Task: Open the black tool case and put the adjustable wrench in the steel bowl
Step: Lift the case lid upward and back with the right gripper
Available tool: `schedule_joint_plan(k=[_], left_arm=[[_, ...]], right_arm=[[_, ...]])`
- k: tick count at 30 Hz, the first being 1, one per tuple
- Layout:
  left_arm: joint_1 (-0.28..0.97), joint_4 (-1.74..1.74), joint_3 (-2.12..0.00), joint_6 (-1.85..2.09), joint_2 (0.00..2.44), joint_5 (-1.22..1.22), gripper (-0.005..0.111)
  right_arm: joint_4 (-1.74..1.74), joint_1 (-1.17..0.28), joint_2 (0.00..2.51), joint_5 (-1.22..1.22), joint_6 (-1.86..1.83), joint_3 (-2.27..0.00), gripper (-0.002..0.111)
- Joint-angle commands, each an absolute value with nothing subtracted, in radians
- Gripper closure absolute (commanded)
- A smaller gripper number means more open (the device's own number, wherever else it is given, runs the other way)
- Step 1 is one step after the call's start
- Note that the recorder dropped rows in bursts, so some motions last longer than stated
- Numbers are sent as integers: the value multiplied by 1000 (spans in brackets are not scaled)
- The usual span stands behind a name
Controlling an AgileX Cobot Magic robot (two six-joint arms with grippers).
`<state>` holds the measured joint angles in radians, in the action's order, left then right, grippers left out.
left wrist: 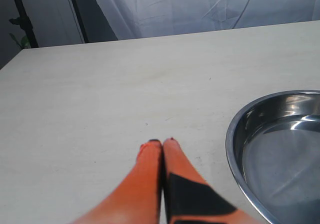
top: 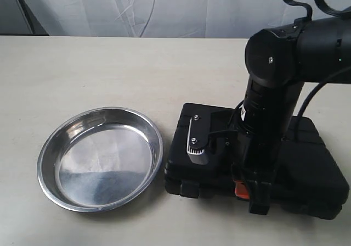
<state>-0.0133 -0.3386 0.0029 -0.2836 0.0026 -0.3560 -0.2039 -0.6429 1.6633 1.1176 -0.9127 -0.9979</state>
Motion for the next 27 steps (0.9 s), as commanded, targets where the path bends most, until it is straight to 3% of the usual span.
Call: schedule_joint_plan(k=[1, 8, 20, 27], left_arm=[[-17, -342, 0, -285, 0, -343, 107], [-17, -342, 0, -285, 0, -343, 107], [-17, -342, 0, -285, 0, -343, 107], [-17, -342, 0, -285, 0, -343, 107]], right_arm=[[-223, -641, 1674, 1019, -907, -948, 109], [-205, -641, 1711, 1013, -907, -894, 109], [-45, -641, 1438, 1049, -868, -1045, 109], [138, -641, 1422, 887, -834, -1063, 109]])
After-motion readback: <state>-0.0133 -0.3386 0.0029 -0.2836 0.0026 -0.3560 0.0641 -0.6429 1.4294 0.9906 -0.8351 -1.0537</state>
